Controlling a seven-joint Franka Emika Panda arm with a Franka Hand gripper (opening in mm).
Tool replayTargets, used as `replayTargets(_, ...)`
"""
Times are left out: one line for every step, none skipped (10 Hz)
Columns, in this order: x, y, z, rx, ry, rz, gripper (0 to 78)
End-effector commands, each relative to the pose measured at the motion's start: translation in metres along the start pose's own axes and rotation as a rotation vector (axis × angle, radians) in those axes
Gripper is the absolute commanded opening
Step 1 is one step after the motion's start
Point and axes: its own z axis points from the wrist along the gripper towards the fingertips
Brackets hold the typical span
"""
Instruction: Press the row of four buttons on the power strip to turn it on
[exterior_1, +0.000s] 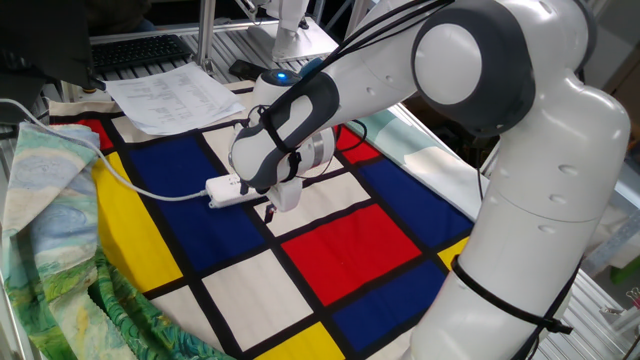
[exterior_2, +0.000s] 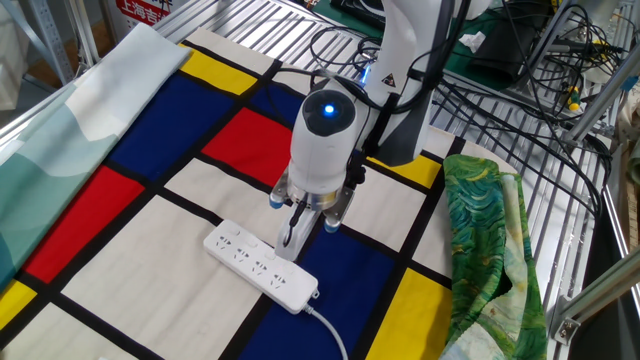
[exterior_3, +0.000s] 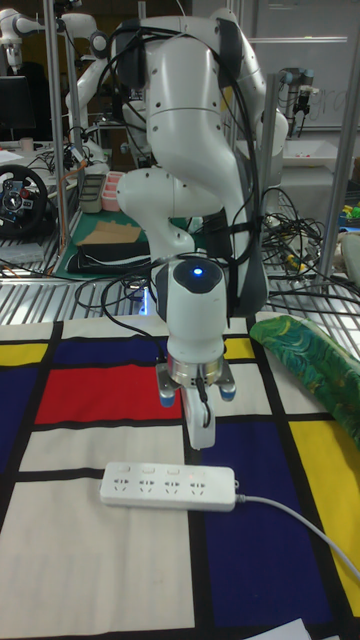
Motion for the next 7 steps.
replayTargets(-0.004,0.003,-0.003,0.002,-0.007,-0.008,77.4)
replayTargets(-0.005,0.003,-0.003,0.002,-0.008,-0.008,77.4)
replayTargets(-0.007,0.004,-0.003,0.002,-0.008,-0.006,77.4)
replayTargets(-0.009,0.006,-0.003,0.003,-0.008,-0.001,77.4)
replayTargets(-0.013,0.008,-0.003,0.003,-0.006,0.004,77.4)
replayTargets(-0.016,0.009,-0.003,0.006,-0.005,0.008,77.4)
replayTargets(-0.018,0.01,-0.003,0.007,-0.004,0.009,77.4)
